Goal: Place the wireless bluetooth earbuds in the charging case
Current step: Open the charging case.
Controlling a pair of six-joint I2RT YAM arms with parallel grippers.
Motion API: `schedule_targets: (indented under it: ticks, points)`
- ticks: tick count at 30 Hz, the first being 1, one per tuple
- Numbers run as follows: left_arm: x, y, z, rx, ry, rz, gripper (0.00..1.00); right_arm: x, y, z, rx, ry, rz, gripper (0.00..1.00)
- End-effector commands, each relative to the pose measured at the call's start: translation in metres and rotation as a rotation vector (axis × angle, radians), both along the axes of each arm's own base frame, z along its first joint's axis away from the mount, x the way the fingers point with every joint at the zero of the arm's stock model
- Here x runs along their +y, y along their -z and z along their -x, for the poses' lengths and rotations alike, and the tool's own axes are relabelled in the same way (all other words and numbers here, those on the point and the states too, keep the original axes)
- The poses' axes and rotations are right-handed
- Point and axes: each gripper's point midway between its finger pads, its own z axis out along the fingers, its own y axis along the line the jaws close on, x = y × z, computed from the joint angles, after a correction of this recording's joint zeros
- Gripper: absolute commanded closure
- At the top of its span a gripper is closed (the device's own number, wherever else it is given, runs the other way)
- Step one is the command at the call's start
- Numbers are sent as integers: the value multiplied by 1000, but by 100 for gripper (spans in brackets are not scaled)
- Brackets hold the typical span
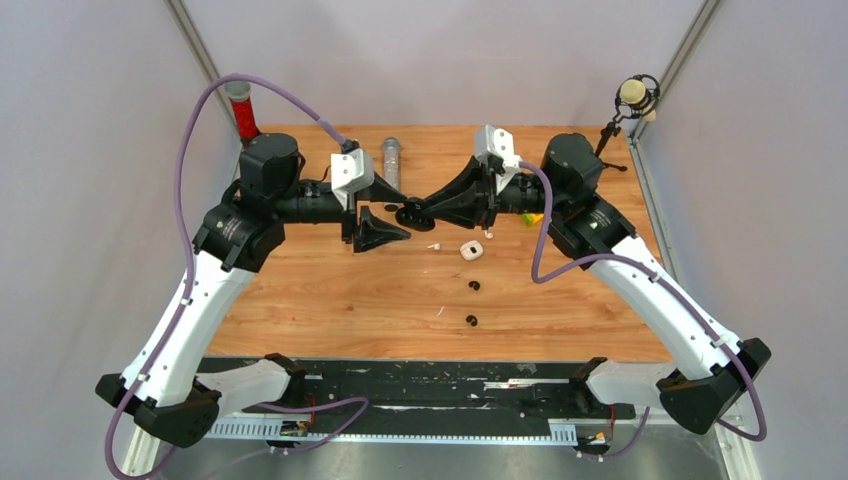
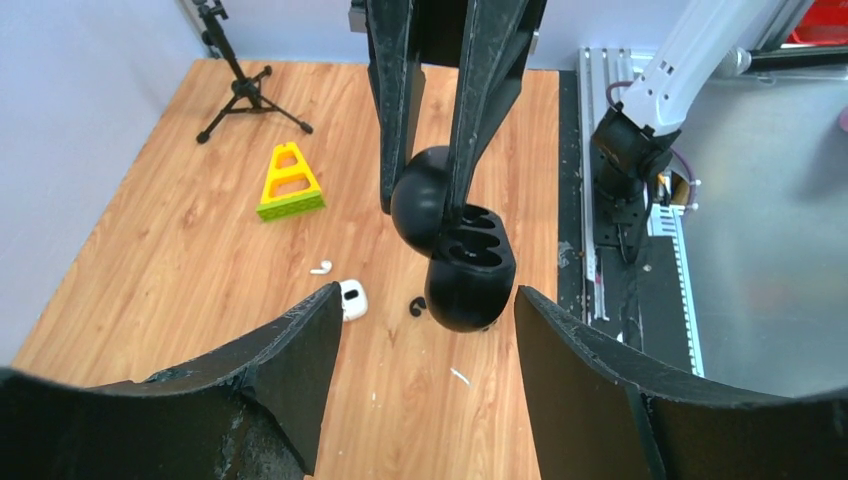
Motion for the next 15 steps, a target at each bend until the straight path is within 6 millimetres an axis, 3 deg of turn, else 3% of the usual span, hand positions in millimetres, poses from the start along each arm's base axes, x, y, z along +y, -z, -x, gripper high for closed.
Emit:
schedule_targets:
  ticks: [1, 10, 12, 15]
  points:
    - [-1, -18, 6, -21, 11, 52, 29, -2, -9, 0, -78, 34, -12, 100]
    - [-2, -17, 10, -7, 39, 52, 47, 3, -9, 1, -94, 40, -8, 100]
    - [-2, -16, 12, -5, 46, 50, 54, 4, -9, 2, -93, 35, -8, 100]
    - [-1, -14, 14, -16, 61, 43, 75, 5, -10, 3, -92, 26, -9, 100]
